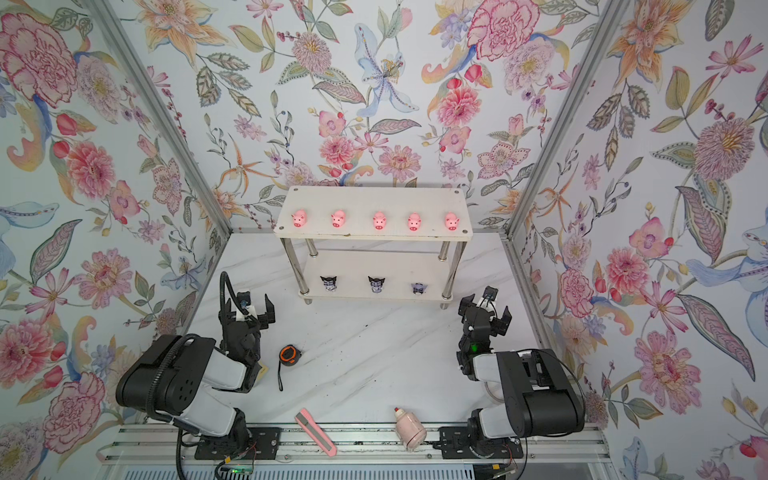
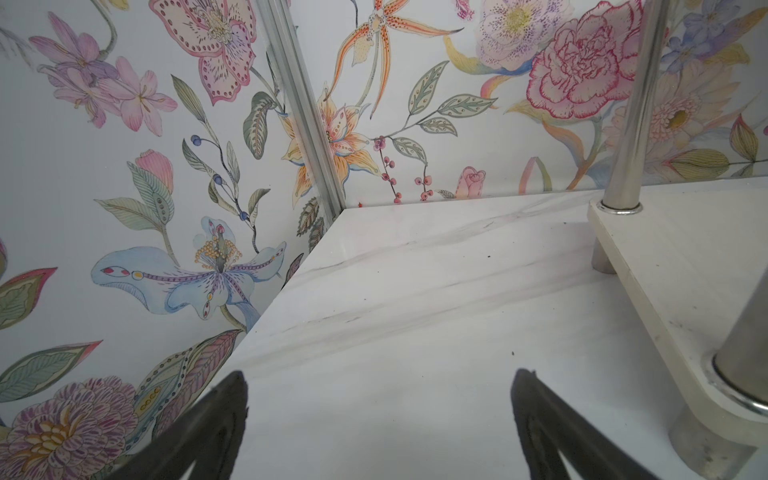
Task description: Place and organize the plastic toys onto the shelf
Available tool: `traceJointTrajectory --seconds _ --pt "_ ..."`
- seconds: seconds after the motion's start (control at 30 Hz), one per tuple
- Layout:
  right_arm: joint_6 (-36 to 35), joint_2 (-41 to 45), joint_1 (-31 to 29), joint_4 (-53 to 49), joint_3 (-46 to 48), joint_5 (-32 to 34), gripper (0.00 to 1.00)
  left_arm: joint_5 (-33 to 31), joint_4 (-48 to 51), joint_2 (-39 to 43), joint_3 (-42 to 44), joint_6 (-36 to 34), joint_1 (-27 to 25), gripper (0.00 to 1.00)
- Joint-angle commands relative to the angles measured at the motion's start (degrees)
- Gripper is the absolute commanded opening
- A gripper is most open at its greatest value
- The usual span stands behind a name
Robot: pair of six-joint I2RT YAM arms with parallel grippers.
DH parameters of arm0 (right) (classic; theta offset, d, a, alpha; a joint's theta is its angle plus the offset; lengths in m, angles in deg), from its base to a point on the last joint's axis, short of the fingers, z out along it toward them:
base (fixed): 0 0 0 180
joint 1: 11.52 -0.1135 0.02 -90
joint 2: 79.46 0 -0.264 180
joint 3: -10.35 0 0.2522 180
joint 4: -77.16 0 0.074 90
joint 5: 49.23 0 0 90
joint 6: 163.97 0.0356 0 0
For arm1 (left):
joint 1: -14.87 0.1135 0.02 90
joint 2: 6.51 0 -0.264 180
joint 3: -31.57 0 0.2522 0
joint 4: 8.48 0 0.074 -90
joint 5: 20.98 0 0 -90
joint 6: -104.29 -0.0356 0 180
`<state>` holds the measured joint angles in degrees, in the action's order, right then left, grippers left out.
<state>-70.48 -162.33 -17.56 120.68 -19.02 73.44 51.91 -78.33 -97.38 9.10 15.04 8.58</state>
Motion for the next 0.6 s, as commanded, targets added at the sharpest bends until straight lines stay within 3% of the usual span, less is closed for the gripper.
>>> traceJointTrajectory --seconds 0.0,0.1,0.13,0.37,0.57 --pt "-3.7 -2.8 0.9 0.2 -3.1 -13.1 0.99 -0.3 -1.7 0.1 -0.6 -0.8 0.1 0.99" --pt "-3.4 -3.7 3.6 1.4 -2.0 -22.2 0.99 -0.3 -1.8 0.0 -0.4 -0.8 0.0 0.99" --pt "-3.6 -7.1 4.4 10.6 0.5 -23.9 0.99 -0.3 -2.1 -0.1 -0.3 -0.8 0.1 0.99" --pt "-3.6 -5.3 4.1 7.0 -0.2 -22.9 0.99 -0.4 -3.8 -0.2 0.5 -0.8 0.1 0.99" --pt "-4.5 -5.9 3.3 6.8 -0.7 -22.7 0.99 -4.3 -8.4 -0.5 2.6 0.4 0.0 0.99"
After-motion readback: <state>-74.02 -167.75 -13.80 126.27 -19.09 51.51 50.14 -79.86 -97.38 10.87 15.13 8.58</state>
